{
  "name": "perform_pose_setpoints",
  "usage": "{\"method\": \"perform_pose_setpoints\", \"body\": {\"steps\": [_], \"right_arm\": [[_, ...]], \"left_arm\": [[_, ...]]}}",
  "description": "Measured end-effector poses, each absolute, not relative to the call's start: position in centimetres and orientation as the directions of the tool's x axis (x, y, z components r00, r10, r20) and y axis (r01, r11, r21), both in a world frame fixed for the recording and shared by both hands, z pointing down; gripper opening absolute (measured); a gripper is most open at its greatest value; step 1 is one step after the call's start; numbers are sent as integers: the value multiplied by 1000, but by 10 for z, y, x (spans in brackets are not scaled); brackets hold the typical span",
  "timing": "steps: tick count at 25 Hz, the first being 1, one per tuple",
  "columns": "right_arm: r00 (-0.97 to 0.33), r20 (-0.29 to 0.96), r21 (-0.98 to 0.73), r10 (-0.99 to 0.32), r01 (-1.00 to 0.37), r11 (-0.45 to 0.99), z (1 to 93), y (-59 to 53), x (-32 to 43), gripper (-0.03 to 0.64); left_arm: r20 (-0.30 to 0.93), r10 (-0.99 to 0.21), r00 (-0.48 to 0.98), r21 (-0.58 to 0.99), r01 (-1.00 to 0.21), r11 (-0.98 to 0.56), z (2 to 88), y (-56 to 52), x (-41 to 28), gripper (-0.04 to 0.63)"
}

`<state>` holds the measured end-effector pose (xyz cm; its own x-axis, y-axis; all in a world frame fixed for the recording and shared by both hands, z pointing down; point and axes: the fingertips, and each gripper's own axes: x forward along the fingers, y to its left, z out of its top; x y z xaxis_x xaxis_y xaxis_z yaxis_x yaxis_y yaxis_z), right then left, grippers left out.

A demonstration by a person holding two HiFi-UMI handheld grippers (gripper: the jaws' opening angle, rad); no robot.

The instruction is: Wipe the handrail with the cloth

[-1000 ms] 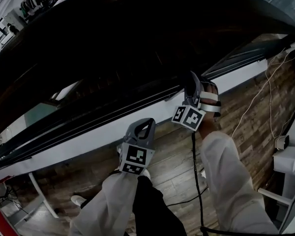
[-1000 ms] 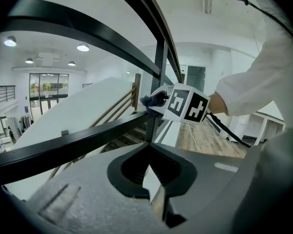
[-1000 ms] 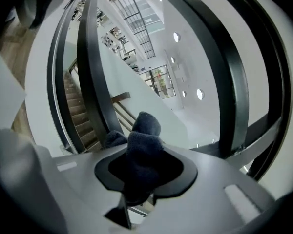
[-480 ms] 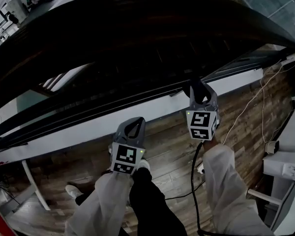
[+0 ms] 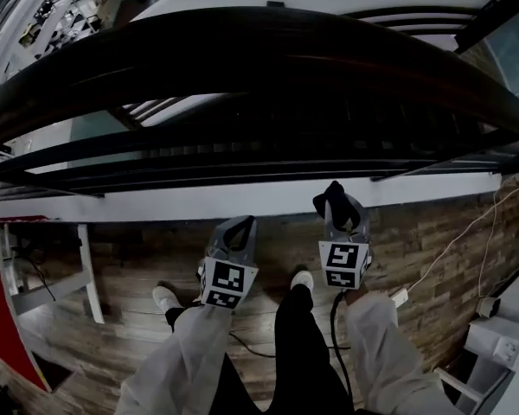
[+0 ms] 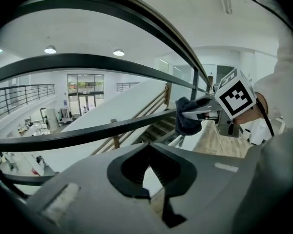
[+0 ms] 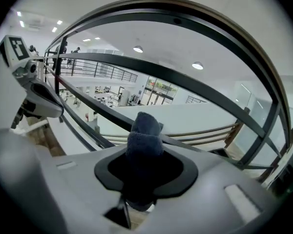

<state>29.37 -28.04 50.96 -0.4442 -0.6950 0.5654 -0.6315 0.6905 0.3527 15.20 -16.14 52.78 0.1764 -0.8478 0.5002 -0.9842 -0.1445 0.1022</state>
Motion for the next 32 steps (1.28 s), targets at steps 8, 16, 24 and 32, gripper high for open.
{"method": "perform_pose_setpoints", "body": {"steps": [8,16,24,32], "right_arm": [[-599,573,276,-559,-501,820,515,-182,105,104],[-704,586,258,-402,-308,916,542,-58,-70,105],[-741,601,244,-300,-187,952,568,4,-188,106],[-753,598,225,-274,-170,959,612,45,-277,106]], "left_arm": [[552,-830,-83,36,-992,123,526,-41,-38,0],[529,-799,-286,29,-935,353,545,91,-183,0],[535,-762,-364,20,-896,443,567,157,-277,0],[518,-779,-352,45,-899,436,614,170,-334,0]]}}
